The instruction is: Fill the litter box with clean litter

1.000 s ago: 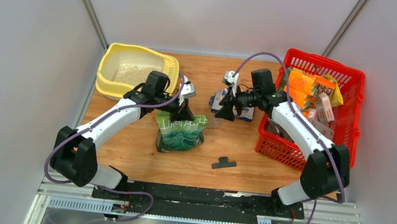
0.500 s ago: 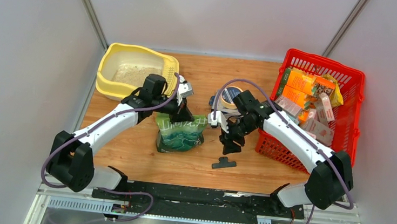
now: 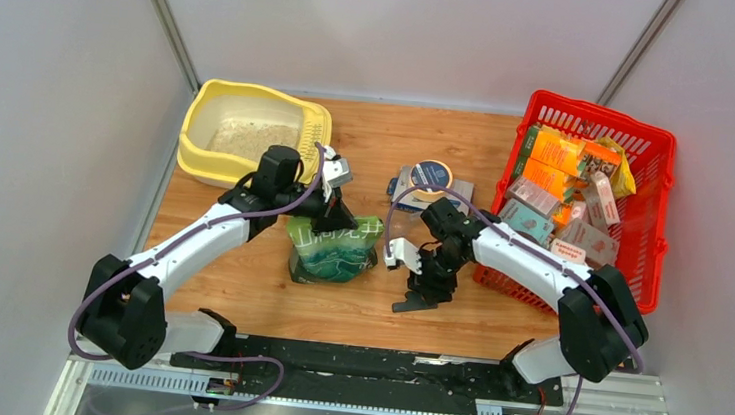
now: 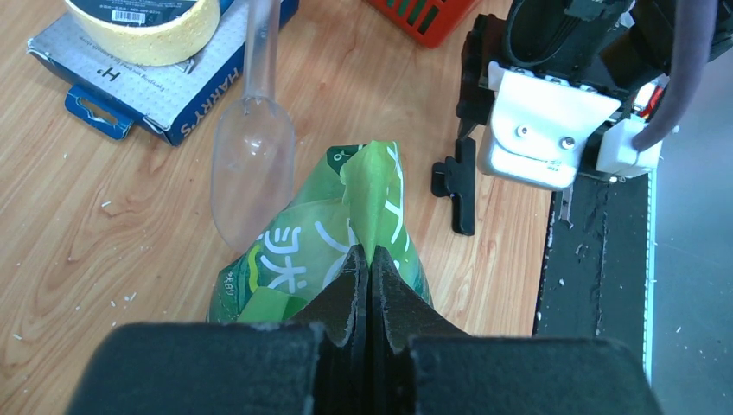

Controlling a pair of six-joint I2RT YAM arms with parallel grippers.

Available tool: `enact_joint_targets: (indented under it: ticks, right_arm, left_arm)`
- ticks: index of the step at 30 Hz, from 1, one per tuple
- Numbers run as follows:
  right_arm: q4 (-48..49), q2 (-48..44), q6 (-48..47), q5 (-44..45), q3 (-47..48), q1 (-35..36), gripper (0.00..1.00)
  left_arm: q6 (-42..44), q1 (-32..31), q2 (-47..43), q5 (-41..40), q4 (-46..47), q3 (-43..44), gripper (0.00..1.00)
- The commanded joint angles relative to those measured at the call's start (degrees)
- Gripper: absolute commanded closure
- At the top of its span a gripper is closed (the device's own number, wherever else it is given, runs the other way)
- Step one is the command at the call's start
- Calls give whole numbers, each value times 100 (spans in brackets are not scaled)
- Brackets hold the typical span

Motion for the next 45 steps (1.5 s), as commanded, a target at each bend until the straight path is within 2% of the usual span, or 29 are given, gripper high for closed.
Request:
enact_joint_targets:
  ticks: [1, 9, 15, 19, 26, 29, 31, 34, 36, 41, 45]
  right_arm:
    - [696, -5, 202, 215, -238, -78, 54]
    - [908, 364, 290, -170, -115, -78, 55]
    - [785, 715, 272, -531, 34, -60, 60]
    - [732, 795, 228, -541, 0, -60, 64]
    - [881, 847, 299, -497, -168, -43, 65]
    - [942, 891, 360, -497, -168, -16, 70]
    - [925, 935, 360, -575, -141, -16, 79]
    - [706, 901, 142, -742, -37, -8, 90]
    - [198, 743, -78, -900, 139, -16, 100]
    - [-1234, 93, -589, -901, 1016, -51, 100]
    - [-1650, -601, -659, -910, 1528, -139, 100]
  left_arm:
    - [-34, -35, -24, 100, 20, -100, 100]
    - [-87, -26, 99, 73, -103, 146, 100]
    - [-25, -26, 213, 117, -173, 243, 100]
    - [-52, -26, 310, 126, -165, 313, 100]
    - [-43, -26, 424, 161, -234, 462, 100]
    - [-25, -26, 468, 178, -244, 497, 100]
    - [-43, -26, 486, 187, -244, 497, 100]
    - [-34, -26, 494, 196, -270, 497, 100]
    - [-17, -26, 477, 179, -314, 497, 100]
    - [150, -26, 459, 214, -463, 471, 100]
    - [519, -26, 503, 214, -735, 559, 100]
